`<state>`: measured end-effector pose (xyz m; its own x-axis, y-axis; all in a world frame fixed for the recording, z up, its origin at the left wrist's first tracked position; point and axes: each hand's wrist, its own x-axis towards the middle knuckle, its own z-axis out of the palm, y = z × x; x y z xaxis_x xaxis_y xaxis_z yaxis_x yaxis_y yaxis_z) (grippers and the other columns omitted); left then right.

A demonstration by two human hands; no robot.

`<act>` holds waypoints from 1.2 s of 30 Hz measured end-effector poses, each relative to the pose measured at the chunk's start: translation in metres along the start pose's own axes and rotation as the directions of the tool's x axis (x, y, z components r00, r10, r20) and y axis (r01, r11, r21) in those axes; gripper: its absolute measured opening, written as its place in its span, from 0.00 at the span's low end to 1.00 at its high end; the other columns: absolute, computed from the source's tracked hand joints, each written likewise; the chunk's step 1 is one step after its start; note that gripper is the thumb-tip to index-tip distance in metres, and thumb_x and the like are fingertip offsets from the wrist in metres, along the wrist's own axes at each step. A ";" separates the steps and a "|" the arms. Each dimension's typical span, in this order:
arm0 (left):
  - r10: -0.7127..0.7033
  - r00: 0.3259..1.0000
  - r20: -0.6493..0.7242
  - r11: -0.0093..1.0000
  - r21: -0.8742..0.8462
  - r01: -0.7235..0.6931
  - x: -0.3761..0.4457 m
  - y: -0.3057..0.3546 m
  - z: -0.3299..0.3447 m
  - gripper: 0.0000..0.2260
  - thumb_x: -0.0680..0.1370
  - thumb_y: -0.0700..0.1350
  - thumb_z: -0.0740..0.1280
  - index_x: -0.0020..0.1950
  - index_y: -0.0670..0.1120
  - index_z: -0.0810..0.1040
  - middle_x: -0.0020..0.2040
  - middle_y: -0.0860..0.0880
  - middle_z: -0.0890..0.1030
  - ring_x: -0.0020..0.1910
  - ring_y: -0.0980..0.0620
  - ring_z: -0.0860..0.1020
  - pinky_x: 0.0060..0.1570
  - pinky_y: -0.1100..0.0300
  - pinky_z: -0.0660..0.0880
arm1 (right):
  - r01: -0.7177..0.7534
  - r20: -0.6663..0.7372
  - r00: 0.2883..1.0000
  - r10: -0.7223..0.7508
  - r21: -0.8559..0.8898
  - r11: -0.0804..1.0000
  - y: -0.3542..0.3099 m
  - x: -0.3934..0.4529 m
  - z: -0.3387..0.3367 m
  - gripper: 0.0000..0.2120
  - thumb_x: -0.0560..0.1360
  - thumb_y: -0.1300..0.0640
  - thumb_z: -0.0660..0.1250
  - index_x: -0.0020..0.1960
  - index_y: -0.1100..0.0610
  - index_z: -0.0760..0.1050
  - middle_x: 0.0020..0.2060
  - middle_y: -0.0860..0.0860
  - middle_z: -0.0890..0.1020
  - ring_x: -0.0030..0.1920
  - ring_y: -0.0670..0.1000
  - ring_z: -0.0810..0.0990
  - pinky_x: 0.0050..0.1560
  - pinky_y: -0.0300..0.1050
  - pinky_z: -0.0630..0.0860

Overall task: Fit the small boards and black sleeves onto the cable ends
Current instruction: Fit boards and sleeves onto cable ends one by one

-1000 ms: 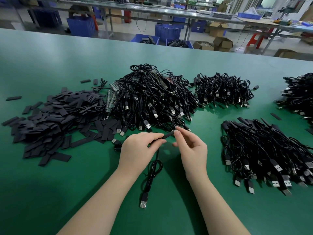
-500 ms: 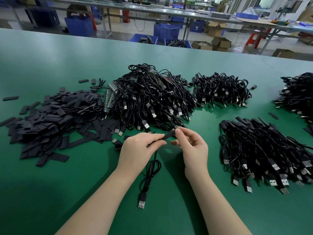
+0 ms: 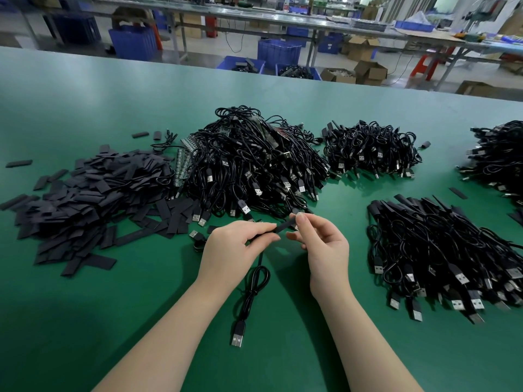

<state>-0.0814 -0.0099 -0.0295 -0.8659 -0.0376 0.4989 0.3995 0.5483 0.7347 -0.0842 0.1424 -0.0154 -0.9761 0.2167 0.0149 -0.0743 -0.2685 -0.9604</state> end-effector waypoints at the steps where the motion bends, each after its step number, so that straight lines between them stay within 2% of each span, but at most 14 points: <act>1: -0.003 1.000 0.000 1.000 -0.003 0.003 0.000 0.000 0.000 0.09 0.71 0.44 0.76 0.51 0.51 0.86 0.45 0.57 0.85 0.48 0.63 0.80 0.49 0.68 0.75 | -0.001 -0.001 1.000 0.001 -0.003 1.000 0.001 0.000 0.000 0.08 0.75 0.60 0.72 0.39 0.50 0.85 0.41 0.48 0.87 0.36 0.46 0.84 0.36 0.30 0.75; 7: 0.014 1.000 -0.010 1.000 0.011 -0.014 -0.001 0.000 0.000 0.09 0.71 0.43 0.76 0.50 0.50 0.86 0.44 0.56 0.85 0.47 0.62 0.81 0.48 0.65 0.77 | 0.001 0.010 1.000 -0.001 0.014 1.000 0.002 0.001 0.001 0.05 0.72 0.56 0.74 0.39 0.49 0.86 0.40 0.48 0.87 0.37 0.47 0.84 0.37 0.30 0.76; 9: 0.018 0.999 -0.030 1.000 0.014 -0.018 0.000 0.000 0.000 0.08 0.72 0.43 0.76 0.50 0.50 0.86 0.45 0.56 0.85 0.46 0.62 0.81 0.48 0.65 0.77 | 0.000 0.036 0.999 0.000 0.023 1.000 0.004 0.001 0.001 0.03 0.71 0.54 0.74 0.45 0.47 0.85 0.42 0.49 0.87 0.40 0.48 0.85 0.41 0.32 0.77; 11: 0.017 0.999 -0.045 1.000 0.013 -0.016 0.000 0.001 0.000 0.08 0.73 0.43 0.75 0.51 0.50 0.86 0.46 0.57 0.85 0.47 0.62 0.81 0.48 0.66 0.77 | -0.013 0.099 0.995 0.013 -0.006 1.000 0.008 0.001 0.001 0.10 0.71 0.53 0.76 0.52 0.46 0.84 0.46 0.52 0.87 0.42 0.47 0.85 0.45 0.34 0.78; 14: 0.019 0.999 -0.036 0.999 0.031 -0.017 -0.001 0.000 0.000 0.10 0.73 0.40 0.73 0.52 0.50 0.86 0.47 0.56 0.84 0.49 0.62 0.80 0.49 0.67 0.76 | 0.095 0.251 0.968 -0.028 -0.258 0.962 0.012 -0.001 0.004 0.04 0.73 0.54 0.76 0.43 0.45 0.85 0.38 0.45 0.86 0.38 0.42 0.81 0.41 0.31 0.74; 15: 0.013 0.999 -0.030 0.999 0.041 -0.012 -0.002 -0.001 0.000 0.11 0.73 0.39 0.73 0.53 0.50 0.85 0.48 0.56 0.84 0.49 0.61 0.80 0.50 0.67 0.76 | 0.143 0.283 0.958 -0.045 -0.338 0.930 0.015 -0.001 0.004 0.06 0.74 0.54 0.75 0.39 0.45 0.84 0.33 0.43 0.83 0.34 0.41 0.78 0.38 0.31 0.72; 17: 0.004 1.000 -0.017 0.999 0.048 -0.003 -0.001 -0.002 0.000 0.12 0.73 0.38 0.74 0.53 0.51 0.85 0.49 0.56 0.84 0.50 0.62 0.79 0.50 0.68 0.75 | 0.147 0.270 0.962 -0.048 -0.361 0.921 0.018 -0.001 0.003 0.09 0.75 0.53 0.73 0.36 0.47 0.82 0.30 0.43 0.79 0.32 0.42 0.73 0.36 0.35 0.69; 19: -0.017 1.000 0.005 0.999 0.041 0.017 0.000 -0.001 -0.001 0.13 0.72 0.41 0.75 0.55 0.53 0.84 0.49 0.59 0.83 0.50 0.62 0.79 0.51 0.68 0.75 | 0.102 0.211 0.977 -0.039 -0.297 0.949 0.015 0.000 0.002 0.08 0.76 0.55 0.73 0.37 0.52 0.83 0.32 0.49 0.80 0.35 0.46 0.74 0.37 0.38 0.70; 23: -0.066 0.994 0.089 0.995 0.083 0.059 0.002 -0.005 0.000 0.19 0.72 0.49 0.74 0.63 0.58 0.79 0.51 0.63 0.80 0.54 0.65 0.76 0.54 0.69 0.72 | -0.015 0.032 0.999 0.019 -0.118 0.993 0.009 0.004 -0.001 0.08 0.76 0.55 0.73 0.37 0.49 0.84 0.37 0.47 0.86 0.36 0.43 0.82 0.39 0.30 0.74; 25: -0.088 0.988 0.125 0.991 0.116 0.074 0.002 -0.007 0.001 0.16 0.73 0.50 0.74 0.61 0.58 0.80 0.51 0.65 0.79 0.55 0.68 0.74 0.56 0.69 0.72 | -0.041 -0.004 0.999 0.041 -0.078 0.996 0.008 0.006 -0.003 0.08 0.75 0.55 0.73 0.38 0.49 0.85 0.37 0.47 0.86 0.36 0.42 0.83 0.39 0.30 0.75; 27: -0.099 0.987 0.129 0.989 0.121 0.084 0.003 -0.009 0.002 0.11 0.73 0.50 0.74 0.56 0.57 0.83 0.50 0.63 0.81 0.54 0.67 0.75 0.55 0.68 0.73 | -0.033 0.014 0.999 0.034 -0.082 0.996 0.008 0.004 -0.001 0.07 0.76 0.55 0.73 0.39 0.49 0.86 0.37 0.46 0.86 0.36 0.41 0.82 0.39 0.30 0.75; 32: -0.091 0.992 0.086 0.991 0.104 0.082 0.000 -0.011 0.003 0.10 0.72 0.44 0.74 0.52 0.56 0.85 0.48 0.60 0.83 0.50 0.62 0.78 0.51 0.58 0.78 | 0.117 0.198 0.979 -0.053 -0.324 0.939 0.014 -0.003 0.006 0.09 0.75 0.59 0.73 0.43 0.46 0.86 0.41 0.43 0.87 0.43 0.40 0.84 0.43 0.29 0.75; 34: -0.051 0.995 0.080 0.996 0.073 0.045 0.000 -0.009 0.002 0.12 0.72 0.48 0.73 0.55 0.58 0.82 0.52 0.66 0.80 0.55 0.67 0.76 0.56 0.64 0.75 | 0.110 0.174 0.983 -0.063 -0.280 0.954 0.013 -0.004 0.007 0.09 0.76 0.60 0.72 0.44 0.48 0.86 0.42 0.45 0.87 0.45 0.42 0.84 0.44 0.31 0.76; 36: 0.002 0.999 0.035 0.998 0.055 -0.004 0.002 -0.006 0.003 0.19 0.73 0.55 0.71 0.64 0.59 0.77 0.59 0.69 0.74 0.62 0.72 0.69 0.61 0.76 0.65 | 0.069 0.102 0.993 -0.053 -0.159 0.985 0.005 -0.001 0.008 0.07 0.77 0.60 0.70 0.45 0.51 0.85 0.44 0.49 0.87 0.47 0.45 0.84 0.49 0.37 0.79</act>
<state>-0.0862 -0.0110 -0.0338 -0.8751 -0.0076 0.4839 0.3855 0.5938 0.7063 -0.0857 0.1334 -0.0185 -0.9865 0.1335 0.0945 -0.1084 -0.1004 -0.9890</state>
